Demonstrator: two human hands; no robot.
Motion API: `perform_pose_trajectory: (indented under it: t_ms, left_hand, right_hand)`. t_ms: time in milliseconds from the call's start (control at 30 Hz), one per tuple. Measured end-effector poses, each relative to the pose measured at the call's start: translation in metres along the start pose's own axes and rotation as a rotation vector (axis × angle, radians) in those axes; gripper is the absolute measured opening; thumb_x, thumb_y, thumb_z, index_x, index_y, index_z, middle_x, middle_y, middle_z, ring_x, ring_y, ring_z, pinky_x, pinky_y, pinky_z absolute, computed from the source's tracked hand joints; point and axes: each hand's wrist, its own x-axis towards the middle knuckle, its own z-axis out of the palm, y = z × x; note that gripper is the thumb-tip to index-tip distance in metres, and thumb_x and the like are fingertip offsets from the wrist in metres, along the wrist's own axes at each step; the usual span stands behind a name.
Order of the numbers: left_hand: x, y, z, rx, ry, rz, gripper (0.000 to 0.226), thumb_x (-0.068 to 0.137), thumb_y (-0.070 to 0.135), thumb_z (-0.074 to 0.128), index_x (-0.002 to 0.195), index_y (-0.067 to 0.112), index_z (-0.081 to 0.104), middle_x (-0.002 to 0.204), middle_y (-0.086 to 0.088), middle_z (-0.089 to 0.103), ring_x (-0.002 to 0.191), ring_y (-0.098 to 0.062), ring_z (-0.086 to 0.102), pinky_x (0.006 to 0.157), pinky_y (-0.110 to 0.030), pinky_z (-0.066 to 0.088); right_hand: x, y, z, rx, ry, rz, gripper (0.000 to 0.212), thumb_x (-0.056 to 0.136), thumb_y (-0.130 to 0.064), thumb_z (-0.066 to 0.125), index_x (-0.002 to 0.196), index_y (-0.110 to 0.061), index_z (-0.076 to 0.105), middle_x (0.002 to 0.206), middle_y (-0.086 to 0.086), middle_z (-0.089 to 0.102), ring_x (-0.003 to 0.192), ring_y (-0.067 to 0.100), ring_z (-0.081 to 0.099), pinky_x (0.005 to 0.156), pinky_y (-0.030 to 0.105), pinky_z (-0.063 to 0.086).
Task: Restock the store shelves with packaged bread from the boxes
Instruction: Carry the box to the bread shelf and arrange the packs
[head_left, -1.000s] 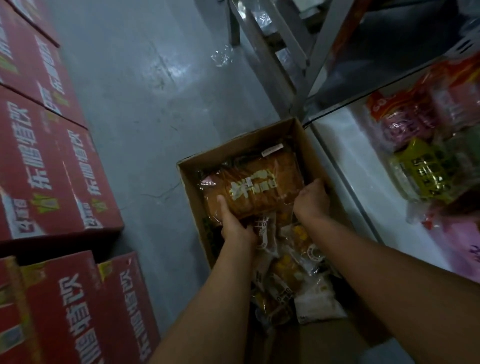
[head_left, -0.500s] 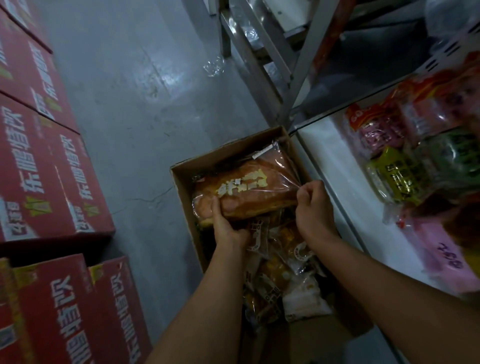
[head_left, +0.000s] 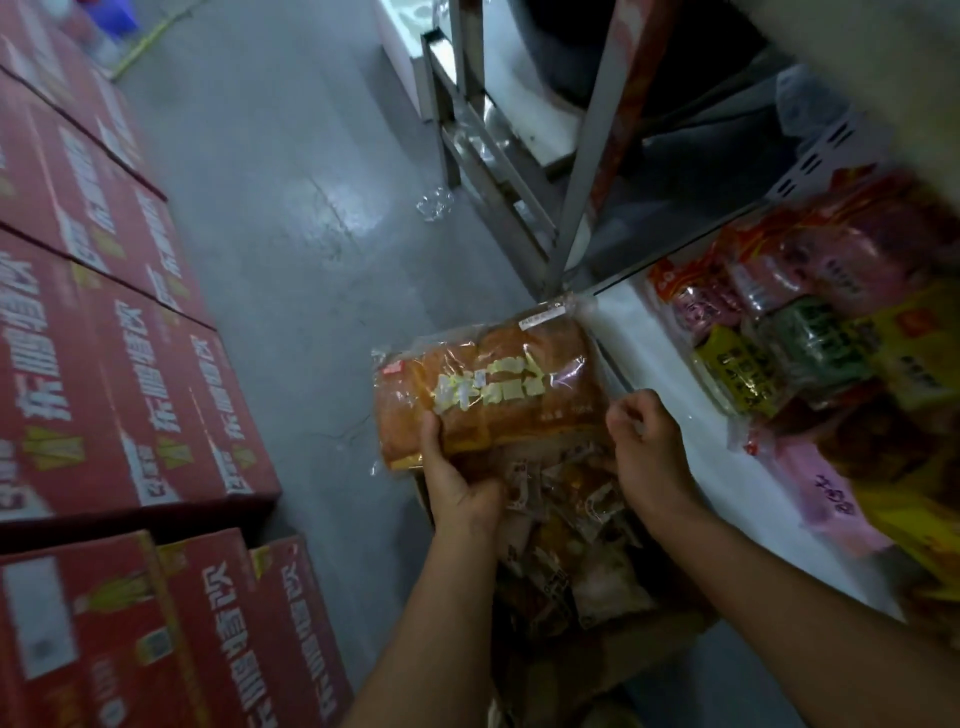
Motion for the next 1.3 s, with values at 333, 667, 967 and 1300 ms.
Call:
perform_pose_trajectory:
  t_ms: [333, 667, 967, 1300]
  left_hand:
    - [-0.13, 0.028, 0.054, 0.196, -0.238, 0.1, 0.068, 0.071, 0.045, 0.073, 0.13, 0.015, 0.059, 0.129, -0.015, 0.065, 0.121, -0.037, 0.059, 0.101, -0.053, 0.047]
    - [-0.273, 0.03, 0.097, 0.32, -0.349, 0.149, 0.083, 0.055, 0.055, 0.086, 0.125, 0.018, 0.061, 0.112, -0.011, 0.073, 0.098, -0.03, 0.072, 0.08, -0.046, 0.056]
    - [-0.4, 0.049, 0.136, 0.32, -0.519, 0.276, 0.081, 0.076, 0.062, 0.068, 0.141, 0.016, 0.051, 0.136, -0.015, 0.06, 0.126, -0.033, 0.056, 0.103, -0.053, 0.047]
    - [-0.496, 0.08, 0.155, 0.317, -0.681, 0.167, 0.099, 0.063, 0.084, 0.043, 0.137, 0.018, 0.055, 0.131, -0.019, 0.062, 0.117, -0.043, 0.058, 0.072, -0.059, 0.057]
  right_hand:
    - [-0.038, -0.101, -0.065, 0.573, -0.274, 0.384, 0.073, 0.064, -0.082, 0.042, 0.118, -0.034, 0.055, 0.114, -0.001, 0.065, 0.099, 0.024, 0.065, 0.069, 0.04, 0.053]
    - [-0.12, -0.194, -0.124, 0.573, -0.259, 0.127, 0.079, 0.05, -0.044, 0.08, 0.123, -0.022, 0.06, 0.112, 0.002, 0.071, 0.096, 0.02, 0.069, 0.08, 0.047, 0.058]
    - [-0.205, -0.268, -0.195, 0.647, -0.231, -0.082, 0.071, 0.061, -0.031, 0.083, 0.127, -0.017, 0.059, 0.106, 0.002, 0.074, 0.087, 0.016, 0.074, 0.06, 0.028, 0.059]
    - [-0.296, -0.315, -0.262, 0.704, -0.111, -0.264, 0.072, 0.044, -0.045, 0.093, 0.107, -0.05, 0.059, 0.112, -0.007, 0.07, 0.097, 0.016, 0.071, 0.071, 0.036, 0.06]
